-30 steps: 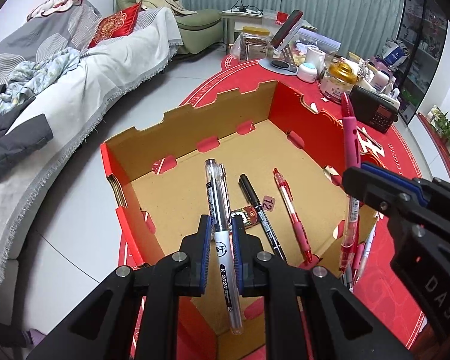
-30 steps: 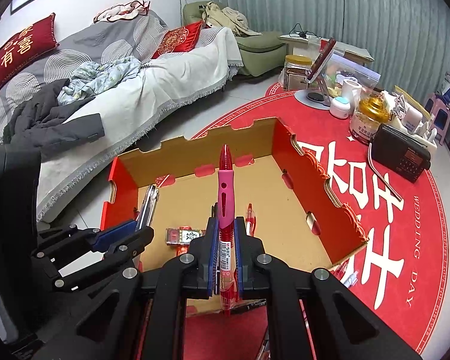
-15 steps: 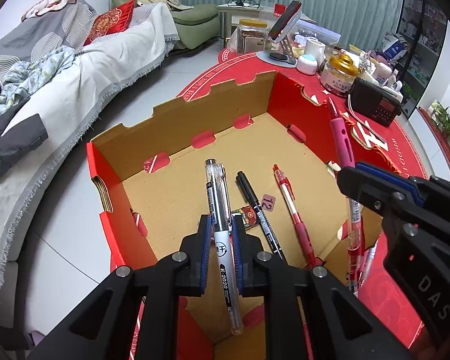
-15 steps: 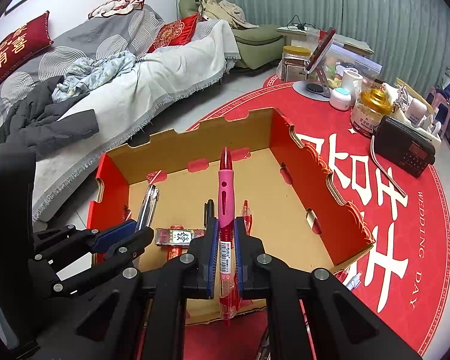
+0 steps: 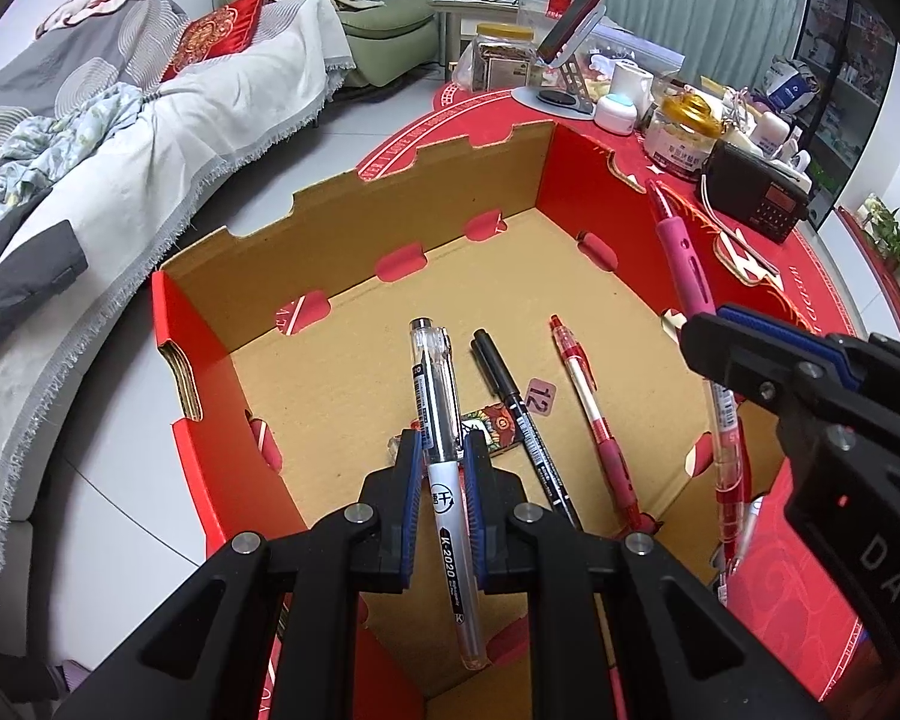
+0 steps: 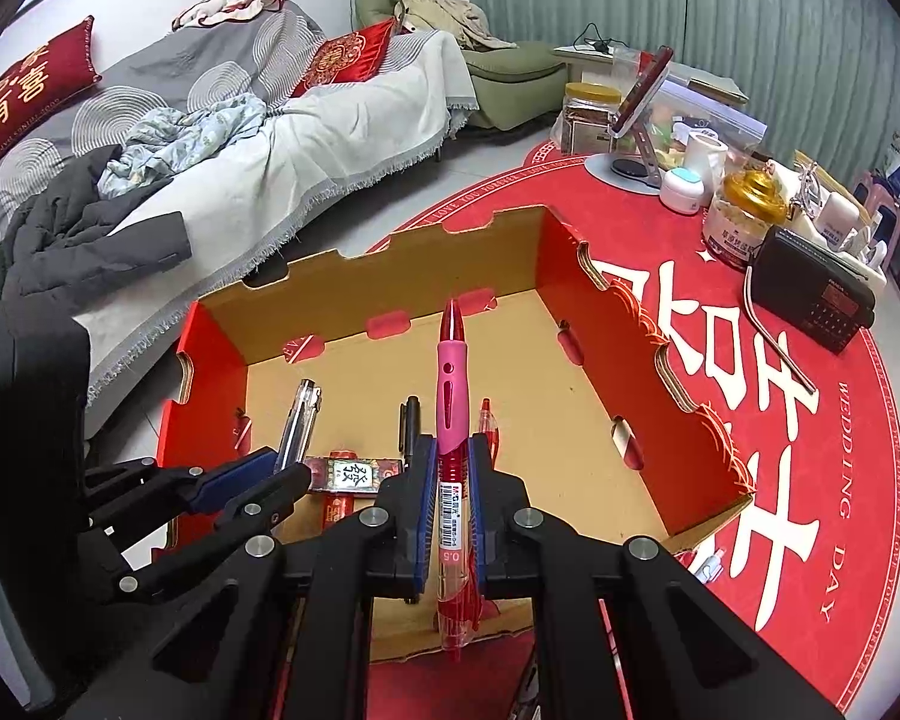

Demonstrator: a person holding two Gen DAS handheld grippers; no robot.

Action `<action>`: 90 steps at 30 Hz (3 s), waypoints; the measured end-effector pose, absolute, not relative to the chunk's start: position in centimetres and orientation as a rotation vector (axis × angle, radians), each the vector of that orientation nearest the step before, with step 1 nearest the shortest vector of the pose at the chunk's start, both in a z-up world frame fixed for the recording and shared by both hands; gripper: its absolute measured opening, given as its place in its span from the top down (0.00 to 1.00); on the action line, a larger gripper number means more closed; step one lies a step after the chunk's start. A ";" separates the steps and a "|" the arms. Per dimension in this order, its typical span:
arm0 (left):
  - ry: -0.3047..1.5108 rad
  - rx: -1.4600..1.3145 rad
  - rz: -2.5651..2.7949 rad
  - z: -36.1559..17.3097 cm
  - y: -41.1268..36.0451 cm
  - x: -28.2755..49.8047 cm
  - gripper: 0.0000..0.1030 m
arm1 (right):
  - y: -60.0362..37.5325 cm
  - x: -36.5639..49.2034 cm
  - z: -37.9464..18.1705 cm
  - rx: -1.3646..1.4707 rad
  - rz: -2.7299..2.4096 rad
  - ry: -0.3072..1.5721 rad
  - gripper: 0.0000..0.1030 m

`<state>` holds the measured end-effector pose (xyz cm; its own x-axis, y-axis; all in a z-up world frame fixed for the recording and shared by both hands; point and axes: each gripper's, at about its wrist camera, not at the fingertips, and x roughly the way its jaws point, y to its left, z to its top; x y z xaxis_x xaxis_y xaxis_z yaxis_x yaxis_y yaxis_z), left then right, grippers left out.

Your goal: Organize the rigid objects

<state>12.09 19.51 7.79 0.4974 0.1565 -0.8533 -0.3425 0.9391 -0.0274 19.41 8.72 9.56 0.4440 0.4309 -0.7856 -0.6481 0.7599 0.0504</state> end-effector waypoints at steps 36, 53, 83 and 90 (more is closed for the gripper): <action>0.944 -0.187 0.194 10.5 16.1 7.2 0.59 | -2.0 16.0 10.5 -0.115 0.544 0.875 0.89; 1.109 -0.152 0.034 4.1 5.0 3.8 0.61 | -10.2 13.4 2.7 0.024 0.445 1.095 0.90; 1.088 -0.096 0.128 1.8 3.8 9.1 0.62 | -5.6 23.1 0.6 0.000 0.464 1.112 0.90; 1.056 -0.077 0.084 1.8 4.2 8.3 0.62 | -7.1 22.7 0.2 -0.134 0.419 1.096 0.90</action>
